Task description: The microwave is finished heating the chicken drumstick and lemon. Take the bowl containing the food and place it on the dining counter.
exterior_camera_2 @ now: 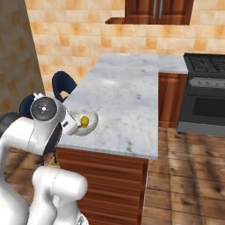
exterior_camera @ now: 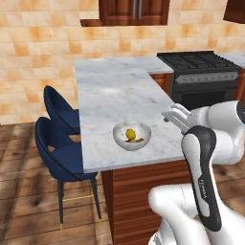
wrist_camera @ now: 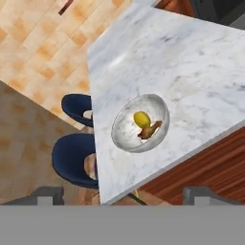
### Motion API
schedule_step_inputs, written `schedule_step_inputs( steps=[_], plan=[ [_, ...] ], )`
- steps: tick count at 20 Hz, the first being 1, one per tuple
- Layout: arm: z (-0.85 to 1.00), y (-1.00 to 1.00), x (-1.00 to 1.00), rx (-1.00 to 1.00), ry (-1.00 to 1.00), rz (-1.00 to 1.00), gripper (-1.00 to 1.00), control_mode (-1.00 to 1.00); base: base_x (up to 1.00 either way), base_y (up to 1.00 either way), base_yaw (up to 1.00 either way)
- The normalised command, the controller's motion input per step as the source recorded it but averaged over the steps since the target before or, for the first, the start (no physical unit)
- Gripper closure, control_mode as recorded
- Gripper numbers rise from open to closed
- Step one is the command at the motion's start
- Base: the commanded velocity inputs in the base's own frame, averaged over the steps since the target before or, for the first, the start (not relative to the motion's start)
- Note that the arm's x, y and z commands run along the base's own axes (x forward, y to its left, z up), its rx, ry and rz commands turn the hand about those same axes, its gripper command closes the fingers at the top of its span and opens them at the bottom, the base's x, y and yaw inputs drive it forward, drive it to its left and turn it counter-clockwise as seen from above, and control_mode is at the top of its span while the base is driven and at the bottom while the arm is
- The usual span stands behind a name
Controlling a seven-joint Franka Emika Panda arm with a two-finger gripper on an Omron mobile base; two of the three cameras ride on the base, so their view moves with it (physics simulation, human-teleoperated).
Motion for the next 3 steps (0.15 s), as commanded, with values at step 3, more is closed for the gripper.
schedule_step_inputs(
  steps=[3],
  plan=[
    [0.71,-0.05,-0.72,0.05,-0.11,0.10,-1.00,-1.00,0.00,0.00,0.00]
  ],
)
